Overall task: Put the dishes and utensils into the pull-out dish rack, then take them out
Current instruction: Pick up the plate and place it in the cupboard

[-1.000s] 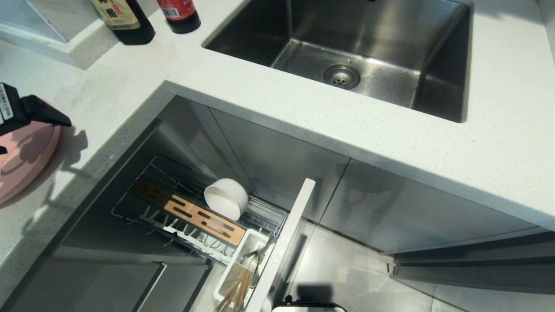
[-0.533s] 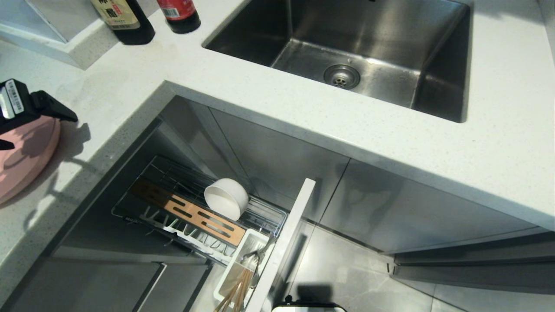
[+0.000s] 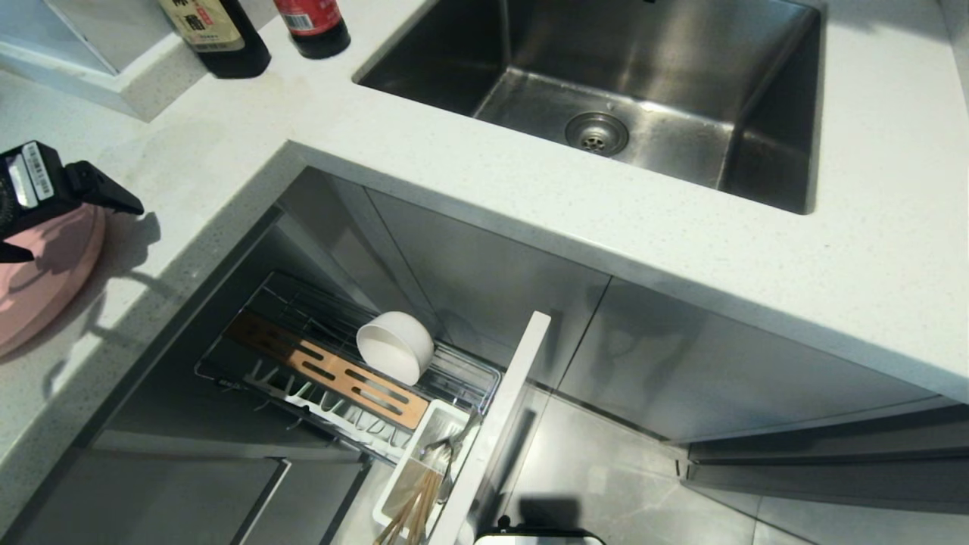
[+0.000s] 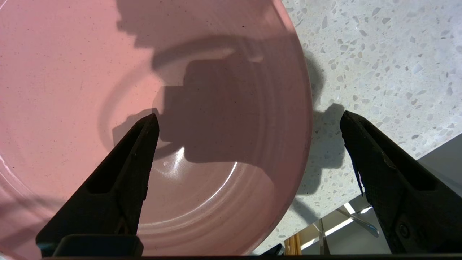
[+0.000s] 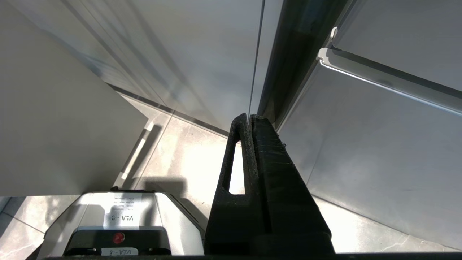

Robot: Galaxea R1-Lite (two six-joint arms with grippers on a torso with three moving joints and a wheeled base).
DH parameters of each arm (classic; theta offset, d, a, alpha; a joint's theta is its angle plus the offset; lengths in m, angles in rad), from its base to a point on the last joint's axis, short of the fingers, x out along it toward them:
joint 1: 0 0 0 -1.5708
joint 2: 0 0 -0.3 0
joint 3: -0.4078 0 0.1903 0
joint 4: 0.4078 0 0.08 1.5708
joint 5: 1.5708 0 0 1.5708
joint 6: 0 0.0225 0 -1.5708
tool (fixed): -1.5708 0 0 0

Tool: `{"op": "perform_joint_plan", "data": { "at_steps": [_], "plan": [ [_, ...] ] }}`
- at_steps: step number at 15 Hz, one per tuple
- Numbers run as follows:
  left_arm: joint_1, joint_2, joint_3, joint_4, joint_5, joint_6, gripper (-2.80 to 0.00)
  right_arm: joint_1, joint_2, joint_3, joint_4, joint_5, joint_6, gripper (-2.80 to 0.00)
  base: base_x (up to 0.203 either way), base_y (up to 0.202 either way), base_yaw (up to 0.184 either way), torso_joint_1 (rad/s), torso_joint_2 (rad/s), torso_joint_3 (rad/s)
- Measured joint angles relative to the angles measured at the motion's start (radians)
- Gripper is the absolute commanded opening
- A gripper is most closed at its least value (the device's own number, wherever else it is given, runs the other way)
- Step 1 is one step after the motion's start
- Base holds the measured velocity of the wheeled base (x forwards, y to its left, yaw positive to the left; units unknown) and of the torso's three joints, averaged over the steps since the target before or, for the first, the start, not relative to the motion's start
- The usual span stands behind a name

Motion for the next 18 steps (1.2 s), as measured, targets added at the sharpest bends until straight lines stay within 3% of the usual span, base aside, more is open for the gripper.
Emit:
{"op": "perform_joint_plan", "data": {
  "at_steps": [6,7,18],
  "plan": [
    [0.0,0.006,-0.003,0.003,0.007,0.0,0.0,0.0,0.0,0.0,0.0,0.0,0.0,-2.8,0.0,0.0,0.0,0.0,0.0,0.0],
    [0.0,0.006,-0.003,0.004,0.008,0.0,-2.8,0.0,0.0,0.0,0.0,0.0,0.0,-2.8,0.0,0.0,0.0,0.0,0.0,0.0],
    [0.0,-0.007,-0.003,0.001,0.018,-0.013,-2.8,-0.001,0.0,0.0,0.0,0.0,0.0,-2.8,0.0,0.0,0.0,0.0,0.0,0.0]
  ]
}}
